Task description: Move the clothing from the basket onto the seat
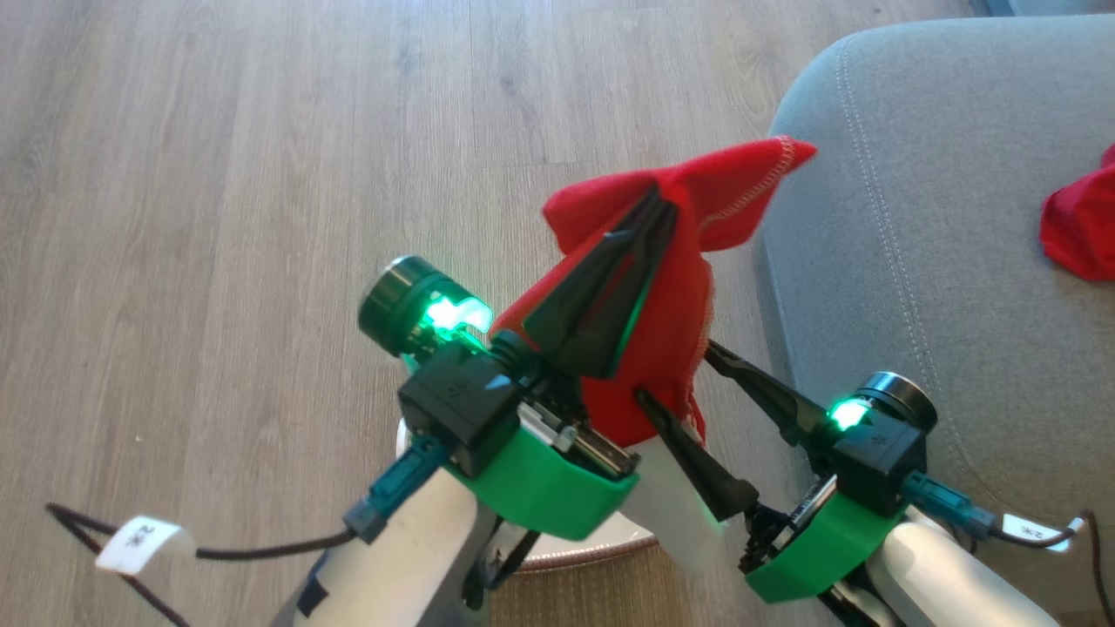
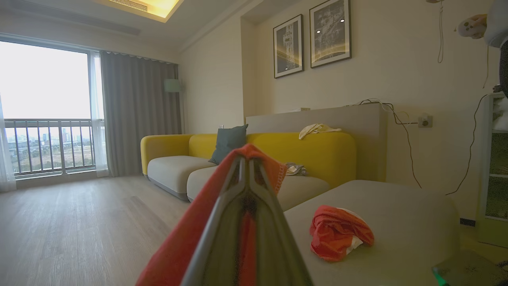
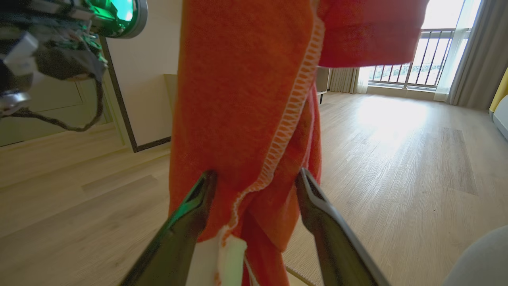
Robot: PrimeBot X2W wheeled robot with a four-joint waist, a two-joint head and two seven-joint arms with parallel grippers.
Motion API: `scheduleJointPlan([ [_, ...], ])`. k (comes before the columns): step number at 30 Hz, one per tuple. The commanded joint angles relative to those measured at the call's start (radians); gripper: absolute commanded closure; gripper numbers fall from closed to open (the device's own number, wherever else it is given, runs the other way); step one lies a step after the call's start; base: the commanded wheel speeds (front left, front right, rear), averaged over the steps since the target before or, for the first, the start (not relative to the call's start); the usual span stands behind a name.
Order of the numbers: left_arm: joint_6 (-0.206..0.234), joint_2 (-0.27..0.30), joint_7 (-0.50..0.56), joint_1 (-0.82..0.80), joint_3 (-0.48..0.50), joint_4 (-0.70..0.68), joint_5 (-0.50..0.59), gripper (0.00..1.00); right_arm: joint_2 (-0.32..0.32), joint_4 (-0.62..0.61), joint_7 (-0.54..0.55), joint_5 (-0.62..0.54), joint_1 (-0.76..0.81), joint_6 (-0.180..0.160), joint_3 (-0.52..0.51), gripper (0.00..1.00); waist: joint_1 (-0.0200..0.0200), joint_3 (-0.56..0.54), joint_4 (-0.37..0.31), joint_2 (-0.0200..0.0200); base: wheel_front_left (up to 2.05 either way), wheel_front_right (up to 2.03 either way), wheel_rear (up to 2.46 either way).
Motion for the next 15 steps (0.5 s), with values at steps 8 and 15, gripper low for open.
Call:
scheduleJointPlan([
  [8,-0.011,0.006,-0.004,-0.034,-0.025,-0.031,0.009,1.00,-0.027,0.007,-0.001,-0.013,-0.059,0.007,0.048,0.00,0.0000,0.003,0.002,0.0000,0.00,0.00,0.00],
  [15,-0.019,0.006,-0.004,-0.045,-0.072,-0.028,0.002,1.00,-0.005,0.052,-0.001,-0.038,-0.092,0.007,0.051,0.00,0.0000,0.013,0.008,0.0000,0.00,0.00,0.00],
])
